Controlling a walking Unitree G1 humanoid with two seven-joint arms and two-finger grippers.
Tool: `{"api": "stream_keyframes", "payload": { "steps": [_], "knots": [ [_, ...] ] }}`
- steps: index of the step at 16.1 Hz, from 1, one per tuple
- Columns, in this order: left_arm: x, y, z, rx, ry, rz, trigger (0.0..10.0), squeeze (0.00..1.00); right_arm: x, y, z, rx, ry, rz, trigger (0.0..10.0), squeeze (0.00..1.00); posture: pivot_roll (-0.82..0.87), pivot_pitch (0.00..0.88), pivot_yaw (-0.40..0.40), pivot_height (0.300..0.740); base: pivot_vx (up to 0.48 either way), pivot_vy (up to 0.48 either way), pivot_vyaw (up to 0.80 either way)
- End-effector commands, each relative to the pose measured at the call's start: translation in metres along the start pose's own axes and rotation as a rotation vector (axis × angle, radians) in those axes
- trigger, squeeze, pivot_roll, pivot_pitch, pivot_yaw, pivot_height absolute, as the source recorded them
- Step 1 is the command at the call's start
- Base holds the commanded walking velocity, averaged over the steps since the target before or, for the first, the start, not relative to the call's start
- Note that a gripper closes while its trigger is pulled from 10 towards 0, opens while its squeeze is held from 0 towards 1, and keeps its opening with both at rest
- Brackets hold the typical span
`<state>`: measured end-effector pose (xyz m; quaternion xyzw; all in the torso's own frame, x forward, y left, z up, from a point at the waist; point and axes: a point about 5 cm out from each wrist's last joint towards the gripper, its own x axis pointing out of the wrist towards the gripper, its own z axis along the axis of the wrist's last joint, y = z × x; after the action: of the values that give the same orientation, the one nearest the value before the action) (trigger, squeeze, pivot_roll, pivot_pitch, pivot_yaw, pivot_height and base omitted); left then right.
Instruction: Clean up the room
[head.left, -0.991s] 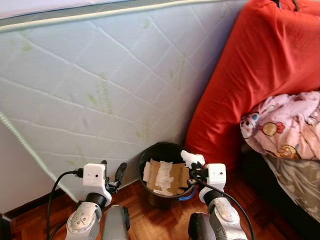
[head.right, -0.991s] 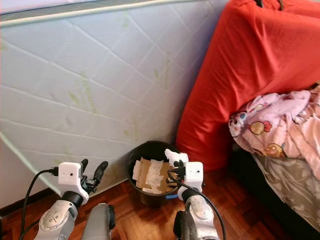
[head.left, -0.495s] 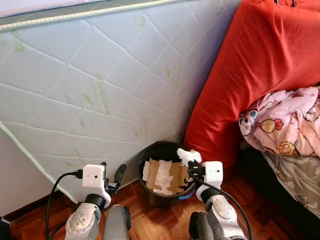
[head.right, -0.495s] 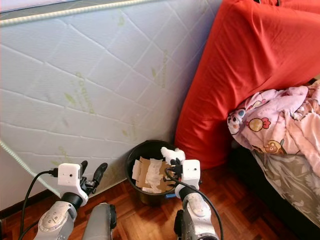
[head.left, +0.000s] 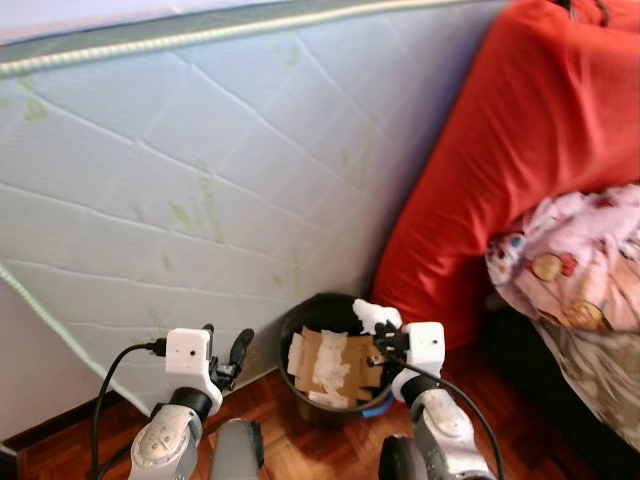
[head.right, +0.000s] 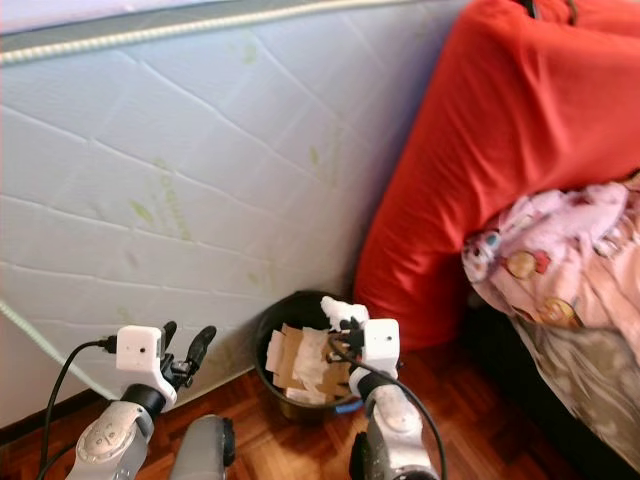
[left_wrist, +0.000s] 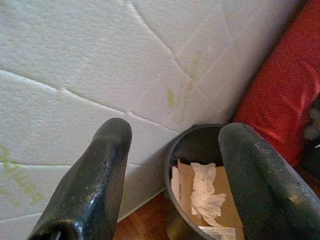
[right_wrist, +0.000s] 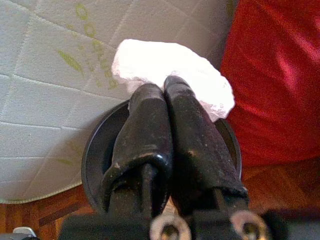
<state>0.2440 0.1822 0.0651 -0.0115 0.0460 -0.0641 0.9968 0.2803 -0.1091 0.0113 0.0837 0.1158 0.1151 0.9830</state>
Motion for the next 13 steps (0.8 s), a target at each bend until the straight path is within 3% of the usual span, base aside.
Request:
{"api": "stream_keyframes", "payload": {
  "steps": [1, 11, 13],
  "knots": [
    [0.0, 0.001, 0.002, -0.009, -0.002, 0.001, 10.0, 0.0, 0.0, -0.001, -0.004, 0.006, 0.027, 0.0, 10.0, 0.0, 0.12, 0.094, -0.044, 0.584, 0.352, 0.0, 0.0],
    [-0.001, 0.0, 0.001, -0.007, 0.001, 0.003, 10.0, 0.0, -0.002, -0.008, -0.016, 0.008, 0.103, -0.022, 10.0, 0.0, 0.12, 0.094, -0.05, 0.584, 0.353, 0.0, 0.0],
    [-0.002, -0.001, 0.001, -0.007, 0.001, 0.005, 10.0, 0.0, -0.002, -0.007, -0.018, 0.01, 0.118, 0.004, 10.0, 0.0, 0.12, 0.096, -0.052, 0.584, 0.0, 0.0, 0.0]
  ]
}}
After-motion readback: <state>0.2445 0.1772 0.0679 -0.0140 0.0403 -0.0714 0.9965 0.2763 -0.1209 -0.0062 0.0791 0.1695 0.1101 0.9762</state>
